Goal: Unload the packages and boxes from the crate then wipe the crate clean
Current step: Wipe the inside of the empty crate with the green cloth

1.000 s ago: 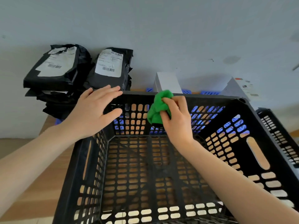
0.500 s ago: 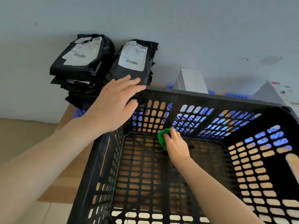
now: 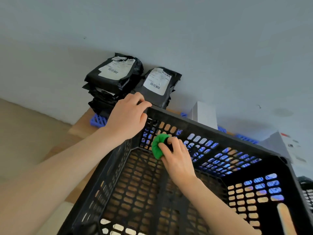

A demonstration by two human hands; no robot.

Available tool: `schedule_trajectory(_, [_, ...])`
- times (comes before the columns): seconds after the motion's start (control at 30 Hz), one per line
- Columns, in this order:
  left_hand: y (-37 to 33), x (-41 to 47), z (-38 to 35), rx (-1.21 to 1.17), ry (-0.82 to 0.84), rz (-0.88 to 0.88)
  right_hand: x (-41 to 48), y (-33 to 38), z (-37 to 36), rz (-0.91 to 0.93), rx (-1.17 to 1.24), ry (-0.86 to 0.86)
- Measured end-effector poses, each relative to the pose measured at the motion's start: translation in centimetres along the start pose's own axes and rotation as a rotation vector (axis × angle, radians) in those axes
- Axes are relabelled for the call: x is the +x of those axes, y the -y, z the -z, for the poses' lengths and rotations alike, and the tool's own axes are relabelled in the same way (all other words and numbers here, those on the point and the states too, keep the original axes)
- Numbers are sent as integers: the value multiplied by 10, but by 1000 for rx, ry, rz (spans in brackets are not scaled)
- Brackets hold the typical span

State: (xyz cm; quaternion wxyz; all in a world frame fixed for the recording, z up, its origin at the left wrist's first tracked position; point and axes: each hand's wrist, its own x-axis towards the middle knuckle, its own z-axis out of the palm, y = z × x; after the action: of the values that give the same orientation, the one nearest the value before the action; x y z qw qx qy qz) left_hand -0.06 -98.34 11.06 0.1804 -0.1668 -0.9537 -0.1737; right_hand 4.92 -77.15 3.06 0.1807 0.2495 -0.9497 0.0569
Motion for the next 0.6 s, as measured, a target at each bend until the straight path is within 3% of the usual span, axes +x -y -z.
schedule_trajectory(0.33, [-5, -20, 7, 66, 54, 36, 33, -4, 34, 176, -62, -88])
schedule_trajectory(0.6, [-30, -47, 0, 342, 92, 262, 53, -24, 37, 319, -9, -92])
